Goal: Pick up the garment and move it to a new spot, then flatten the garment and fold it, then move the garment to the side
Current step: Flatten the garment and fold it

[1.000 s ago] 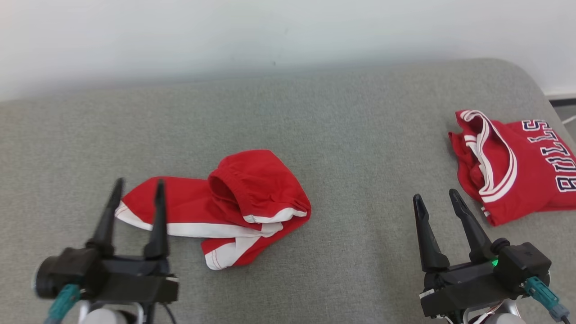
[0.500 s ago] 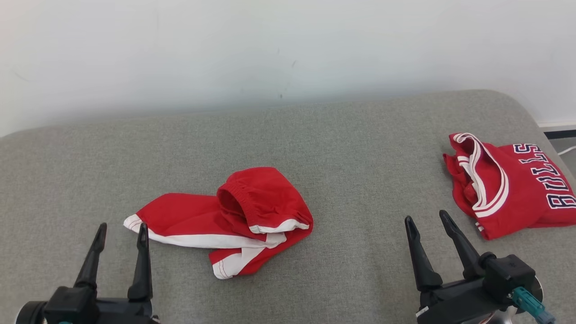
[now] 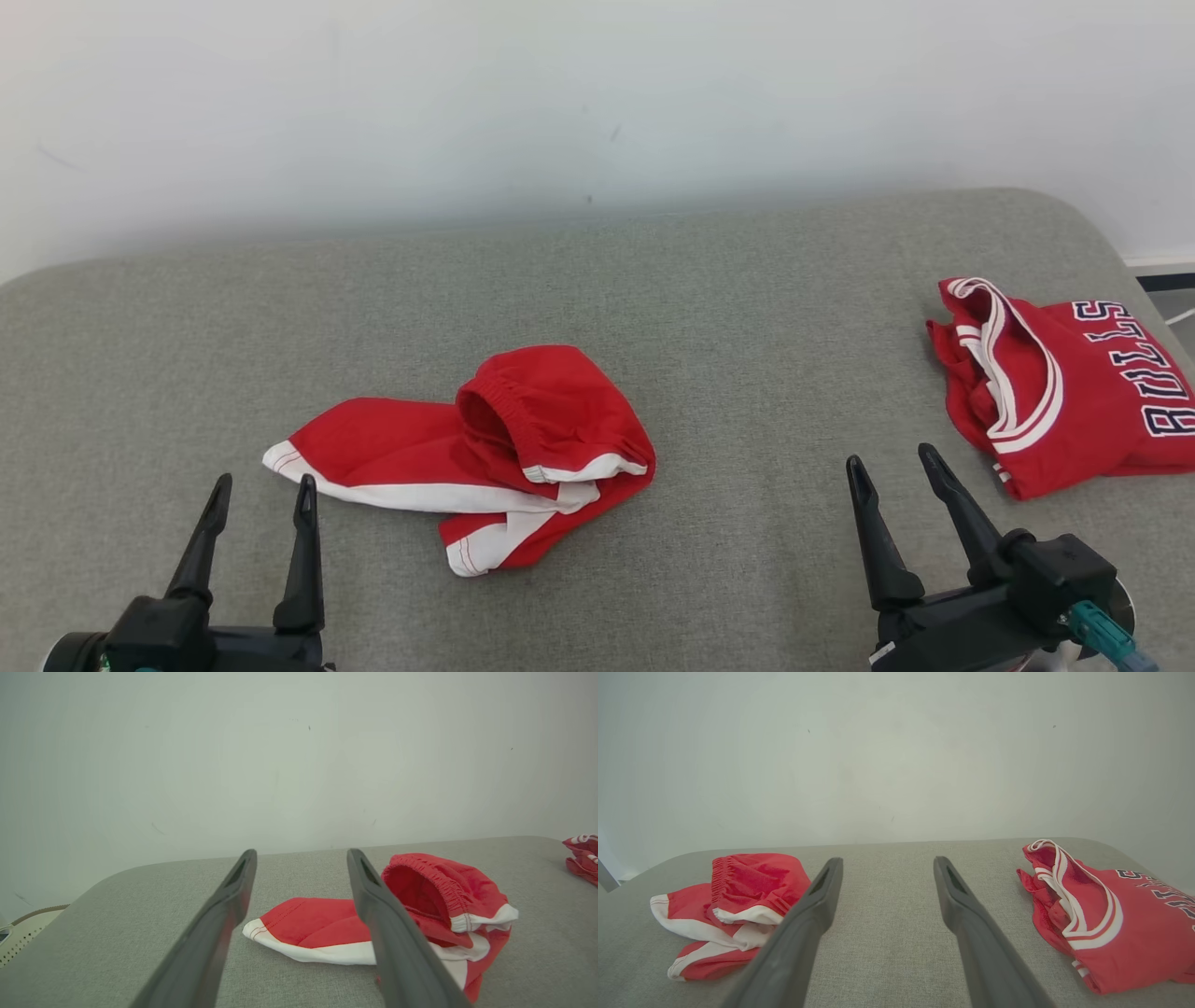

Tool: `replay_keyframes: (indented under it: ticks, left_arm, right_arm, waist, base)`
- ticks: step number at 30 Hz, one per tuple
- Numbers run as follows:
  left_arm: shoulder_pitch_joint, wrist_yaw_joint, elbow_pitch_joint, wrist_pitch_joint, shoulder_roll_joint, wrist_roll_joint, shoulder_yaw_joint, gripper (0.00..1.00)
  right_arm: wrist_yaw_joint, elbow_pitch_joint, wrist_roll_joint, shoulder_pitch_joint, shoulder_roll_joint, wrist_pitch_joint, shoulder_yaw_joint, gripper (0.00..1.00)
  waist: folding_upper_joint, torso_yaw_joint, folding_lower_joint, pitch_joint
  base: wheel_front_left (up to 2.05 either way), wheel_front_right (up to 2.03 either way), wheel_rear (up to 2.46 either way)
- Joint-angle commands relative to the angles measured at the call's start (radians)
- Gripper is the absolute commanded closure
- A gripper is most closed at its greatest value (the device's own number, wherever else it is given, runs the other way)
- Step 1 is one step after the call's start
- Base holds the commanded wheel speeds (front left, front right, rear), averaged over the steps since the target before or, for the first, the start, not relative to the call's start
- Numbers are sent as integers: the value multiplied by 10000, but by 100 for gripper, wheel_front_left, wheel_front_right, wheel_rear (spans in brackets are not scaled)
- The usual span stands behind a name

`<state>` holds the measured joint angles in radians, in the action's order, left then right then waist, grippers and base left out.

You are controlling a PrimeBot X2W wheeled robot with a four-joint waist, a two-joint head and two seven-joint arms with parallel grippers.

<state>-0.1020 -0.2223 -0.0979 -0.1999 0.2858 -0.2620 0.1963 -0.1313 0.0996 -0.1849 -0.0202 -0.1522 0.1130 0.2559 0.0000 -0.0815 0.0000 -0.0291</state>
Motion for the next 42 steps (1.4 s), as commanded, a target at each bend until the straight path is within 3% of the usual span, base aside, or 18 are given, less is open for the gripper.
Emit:
replay_keyframes:
  ticks: [1,7,17,26,31,32,33,34,35,42]
  left_arm:
    - [-14,-33,-23,1,2,44,31,0]
    - [-216,-25,-35,-59,-151,-110,84,0]
    - [-582,81,225,-330,-512,-74,436,0]
    - [-919,215,468,-515,-907,-36,766,0]
    - [-1104,328,704,-599,-1086,-47,818,0]
    - [-1129,341,741,-598,-1143,-54,822,0]
    - [-1146,340,788,-611,-1175,-49,823,0]
    - [-1173,347,820,-624,-1192,-25,810,0]
    - [-1230,366,845,-630,-1220,-12,797,0]
    - [-1364,477,873,-651,-1293,130,659,0]
  right_arm:
    - [12,20,-12,11,-49,-37,1,0]
    - [12,-120,89,-562,-550,-461,880,0]
    - [12,-1117,-466,-2569,-2026,-1208,4061,0]
    - [12,-2560,-690,-4174,-2618,-1366,5299,0]
    - [12,-3535,-634,-4946,-2642,-1402,5668,0]
    - [12,-3708,-606,-5064,-2637,-1389,5684,26]
    - [12,-3837,-545,-5173,-2613,-1324,5683,44]
    - [12,-3961,-605,-5214,-2546,-1268,5658,83]
    - [12,-4058,-688,-5241,-2501,-1206,5642,100]
    - [12,-4091,-1481,-4883,-2062,-458,4408,100]
  waist:
    - [0,80,0,-41]
    - [0,485,0,-288]
    - [0,1690,0,-1000]
    - [0,2575,0,-1607]
    - [0,2814,0,-1897]
    - [0,2840,0,-1941]
    - [0,2847,0,-1958]
    - [0,2840,0,-1981]
    - [0,2827,0,-1999]
    - [0,2435,0,-1925]
  base:
    - [0,0,0]
    - [0,0,0]
    - [0,0,0]
    - [0,0,0]
    - [0,0,0]
    - [0,0,0]
    - [0,0,0]
    - [0,0,0]
    - [0,0,0]
    - [0,0,0]
